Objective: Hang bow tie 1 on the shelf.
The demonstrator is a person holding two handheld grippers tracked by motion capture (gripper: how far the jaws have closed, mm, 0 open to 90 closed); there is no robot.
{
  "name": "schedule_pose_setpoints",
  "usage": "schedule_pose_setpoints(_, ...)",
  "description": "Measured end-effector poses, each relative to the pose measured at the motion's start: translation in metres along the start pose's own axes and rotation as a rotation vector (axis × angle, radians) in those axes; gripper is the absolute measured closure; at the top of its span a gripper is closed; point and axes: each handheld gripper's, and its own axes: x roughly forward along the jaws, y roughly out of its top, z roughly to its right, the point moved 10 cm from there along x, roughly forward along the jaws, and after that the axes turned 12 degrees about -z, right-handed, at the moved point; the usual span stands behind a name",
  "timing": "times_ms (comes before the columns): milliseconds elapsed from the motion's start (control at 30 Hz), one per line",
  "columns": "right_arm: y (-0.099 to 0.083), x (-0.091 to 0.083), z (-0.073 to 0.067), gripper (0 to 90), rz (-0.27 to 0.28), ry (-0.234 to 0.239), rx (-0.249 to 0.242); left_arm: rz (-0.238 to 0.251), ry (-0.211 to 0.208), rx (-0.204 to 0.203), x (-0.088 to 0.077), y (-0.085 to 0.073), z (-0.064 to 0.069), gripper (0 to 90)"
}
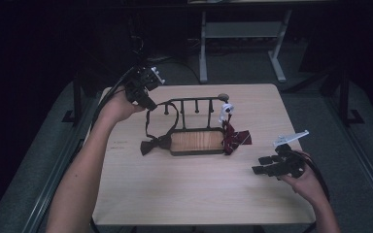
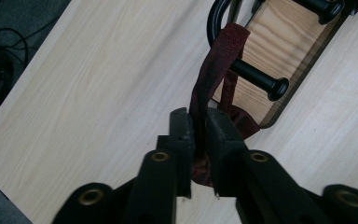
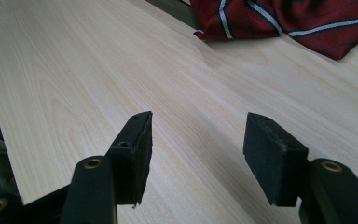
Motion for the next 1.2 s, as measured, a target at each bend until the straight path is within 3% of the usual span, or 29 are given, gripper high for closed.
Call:
schedule_pose_setpoints(167, -0.002, -0.004, 0.002, 42.0, 0.003, -0.010, 0.008, 0.005, 0.003, 0.004, 0.000, -0.003, 0.003, 72.2)
schedule_pose_setpoints(467, -0.003, -0.008, 0.006, 41.7, 0.019, -0.017, 0.020, 0.036, -0.022, 0.015, 0.003, -0.011, 0.009, 69.1)
schedule_pose_setpoints(733, -0.004, -0.008, 0.007, 41.6, 0.019, -0.022, 0.026, 0.075, -0.031, -0.015, 0.000, -0.026, 0.008, 66.3)
schedule_pose_setpoints(1200, -0.005, -0.007, 0.009, 41.6, 0.011, -0.031, 0.037, 0.105, -0.033, 0.021, -0.003, -0.045, 0.021, 65.0)
